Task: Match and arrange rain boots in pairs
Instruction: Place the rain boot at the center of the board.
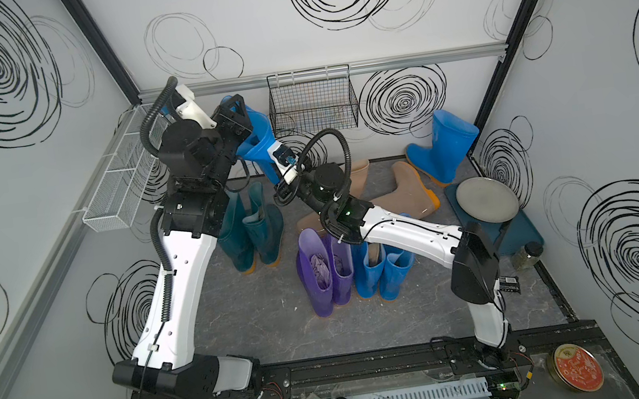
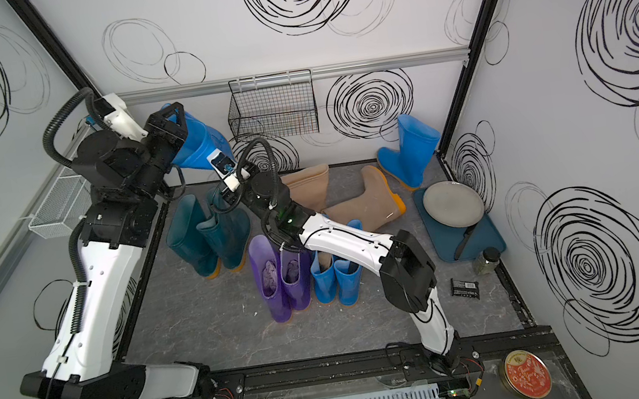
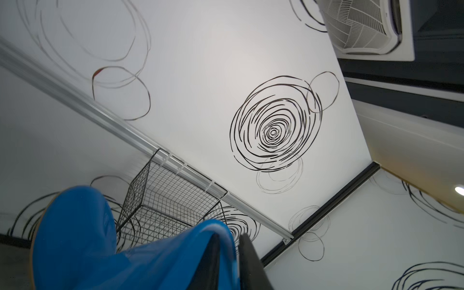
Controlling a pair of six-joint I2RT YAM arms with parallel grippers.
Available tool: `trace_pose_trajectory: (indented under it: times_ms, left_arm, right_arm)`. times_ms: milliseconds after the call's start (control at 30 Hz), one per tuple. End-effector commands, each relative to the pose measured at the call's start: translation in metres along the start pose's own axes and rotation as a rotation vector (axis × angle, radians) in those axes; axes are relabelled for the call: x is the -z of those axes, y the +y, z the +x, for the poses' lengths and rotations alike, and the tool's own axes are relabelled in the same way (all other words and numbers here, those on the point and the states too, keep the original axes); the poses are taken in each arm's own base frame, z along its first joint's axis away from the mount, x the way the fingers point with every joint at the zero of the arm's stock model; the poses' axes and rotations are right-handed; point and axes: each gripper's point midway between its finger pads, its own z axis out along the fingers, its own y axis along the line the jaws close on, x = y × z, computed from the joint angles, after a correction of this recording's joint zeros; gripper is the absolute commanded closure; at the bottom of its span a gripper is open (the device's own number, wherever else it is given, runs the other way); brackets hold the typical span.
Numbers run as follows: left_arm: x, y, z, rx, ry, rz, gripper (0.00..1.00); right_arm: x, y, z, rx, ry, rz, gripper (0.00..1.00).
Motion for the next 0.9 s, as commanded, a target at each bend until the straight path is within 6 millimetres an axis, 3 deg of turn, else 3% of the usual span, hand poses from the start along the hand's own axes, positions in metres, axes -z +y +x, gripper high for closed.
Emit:
trace_pose_trajectory:
  times_ms: [0, 167, 367, 633, 867]
  left_arm:
    - [0.031, -0.054, -0.052, -0.042, -0.153, 0.162, 0.39]
    - [0.051, -0.055, -0.07, -0.144, -0.2, 0.108, 0.17]
    - [0.073, -0.038, -0.075, -0.242, -0.23, 0.02, 0.11]
    - [0.076, 0.008, -0.037, -0.292, -0.11, -0.071, 0.1]
    - [0.078, 0.04, 0.019, -0.327, 0.094, -0.104, 0.1]
  right_arm:
    - [0.018, -0.037, -0.074, -0.091, -0.187, -0.026, 1.0]
    - [0.031, -0.064, -0.092, -0.19, -0.228, -0.114, 1.0]
    - [0.048, -0.094, -0.11, -0.291, -0.267, -0.173, 1.0]
    - [0.077, -0.135, -0.128, -0.384, -0.301, -0.193, 1.0]
    - [0.109, -0.169, -0.147, -0.394, -0.286, -0.233, 1.0]
